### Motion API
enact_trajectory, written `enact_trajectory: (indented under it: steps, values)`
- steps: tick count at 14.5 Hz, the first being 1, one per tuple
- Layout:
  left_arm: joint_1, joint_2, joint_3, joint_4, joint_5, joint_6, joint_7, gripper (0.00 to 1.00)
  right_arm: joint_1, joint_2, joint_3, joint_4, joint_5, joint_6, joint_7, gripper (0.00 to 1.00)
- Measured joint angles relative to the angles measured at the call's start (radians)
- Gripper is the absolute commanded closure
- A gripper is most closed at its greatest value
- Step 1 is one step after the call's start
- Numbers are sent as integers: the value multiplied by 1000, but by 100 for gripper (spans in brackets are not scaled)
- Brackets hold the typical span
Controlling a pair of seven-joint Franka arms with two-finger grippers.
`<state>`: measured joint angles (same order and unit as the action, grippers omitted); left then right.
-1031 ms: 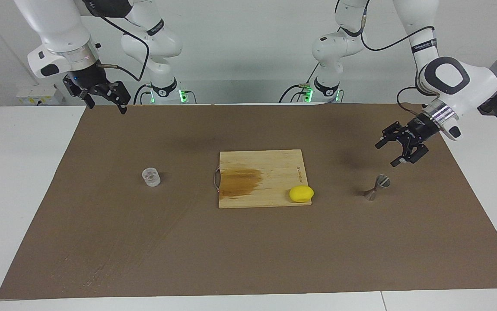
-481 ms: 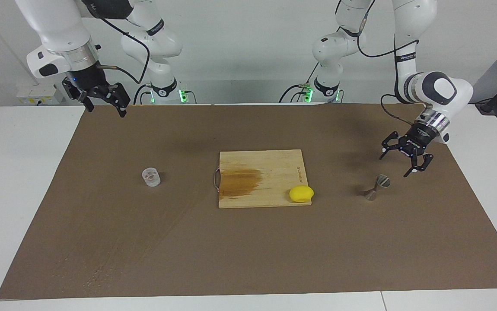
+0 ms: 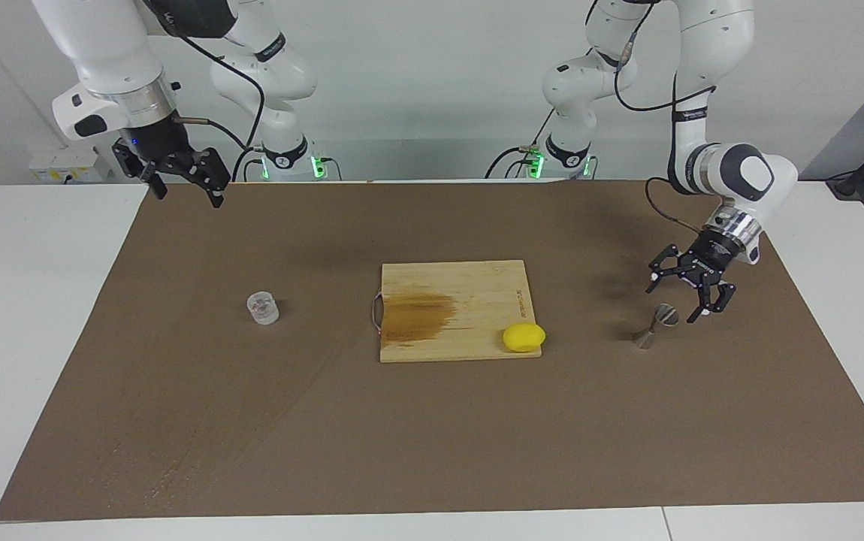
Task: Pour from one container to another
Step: 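Reach the left gripper to the small dark cup and grasp it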
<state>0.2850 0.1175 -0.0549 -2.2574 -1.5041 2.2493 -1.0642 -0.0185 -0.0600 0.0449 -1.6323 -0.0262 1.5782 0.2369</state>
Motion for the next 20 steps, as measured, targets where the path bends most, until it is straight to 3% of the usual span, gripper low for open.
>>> enact_trajectory:
  steps: [6, 7, 8, 14, 16, 20]
  values:
    - [-15, 2, 0, 0, -28, 18, 0, 26, 0, -3, 0, -7, 0, 0, 0, 0]
    - [-15, 3, 1, 0, -29, 18, 0, 45, 0, -3, 0, -8, 0, 0, 0, 0]
    - [-15, 3, 1, 0, -29, 19, 0, 99, 0, -4, 0, -9, 0, 0, 0, 0]
    - [-17, 3, -1, 5, -30, 7, 0, 100, 0, -8, 1, -13, 0, 2, 0, 0]
    - [-23, 3, -7, 24, -30, -58, -9, 100, 0, -8, 1, -14, 0, 2, 0, 0]
    - [-128, -13, -12, 80, -32, -129, -82, 100, 0, -8, 1, -14, 0, 2, 0, 3]
